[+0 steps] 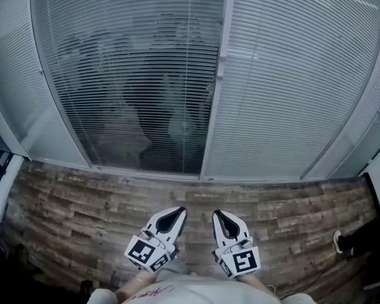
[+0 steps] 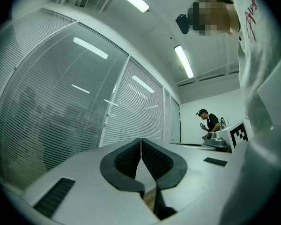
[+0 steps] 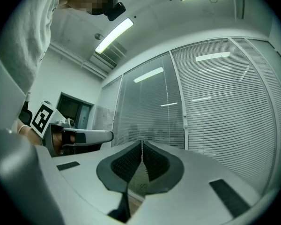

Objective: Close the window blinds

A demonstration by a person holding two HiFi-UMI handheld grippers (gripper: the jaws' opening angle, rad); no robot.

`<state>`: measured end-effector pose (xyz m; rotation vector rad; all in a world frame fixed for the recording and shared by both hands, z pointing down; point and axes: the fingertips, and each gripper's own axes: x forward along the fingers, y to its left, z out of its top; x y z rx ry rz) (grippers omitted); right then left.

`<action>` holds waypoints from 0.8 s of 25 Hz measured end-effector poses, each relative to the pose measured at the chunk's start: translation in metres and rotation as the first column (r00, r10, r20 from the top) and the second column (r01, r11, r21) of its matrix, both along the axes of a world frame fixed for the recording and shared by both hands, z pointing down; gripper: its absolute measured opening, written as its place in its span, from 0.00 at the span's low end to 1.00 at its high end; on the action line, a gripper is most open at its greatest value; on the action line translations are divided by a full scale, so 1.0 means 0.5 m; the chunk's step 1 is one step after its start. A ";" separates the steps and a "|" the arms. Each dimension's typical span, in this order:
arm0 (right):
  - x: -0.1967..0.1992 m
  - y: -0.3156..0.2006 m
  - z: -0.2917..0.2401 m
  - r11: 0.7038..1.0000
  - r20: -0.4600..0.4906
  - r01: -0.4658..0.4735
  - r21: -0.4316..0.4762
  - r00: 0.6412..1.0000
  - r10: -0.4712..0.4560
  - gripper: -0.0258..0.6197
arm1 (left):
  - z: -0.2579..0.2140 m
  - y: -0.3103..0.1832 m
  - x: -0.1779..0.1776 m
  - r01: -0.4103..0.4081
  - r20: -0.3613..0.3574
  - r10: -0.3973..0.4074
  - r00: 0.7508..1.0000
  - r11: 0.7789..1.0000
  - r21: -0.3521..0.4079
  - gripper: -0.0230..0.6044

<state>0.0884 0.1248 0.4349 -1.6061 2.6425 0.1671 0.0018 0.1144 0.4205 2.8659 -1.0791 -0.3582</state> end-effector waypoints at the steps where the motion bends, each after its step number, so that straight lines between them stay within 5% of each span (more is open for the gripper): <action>1: 0.002 -0.001 0.002 1.000 0.000 0.001 -0.003 1.000 -0.001 0.08 | 0.000 -0.002 0.002 -0.001 0.000 0.001 1.000 1.000 -0.001 0.07; 20: -0.001 -0.255 0.018 1.000 -0.025 -0.024 -0.016 0.999 0.023 0.08 | -0.015 -0.273 -0.001 0.000 -0.009 0.000 1.000 1.000 0.023 0.07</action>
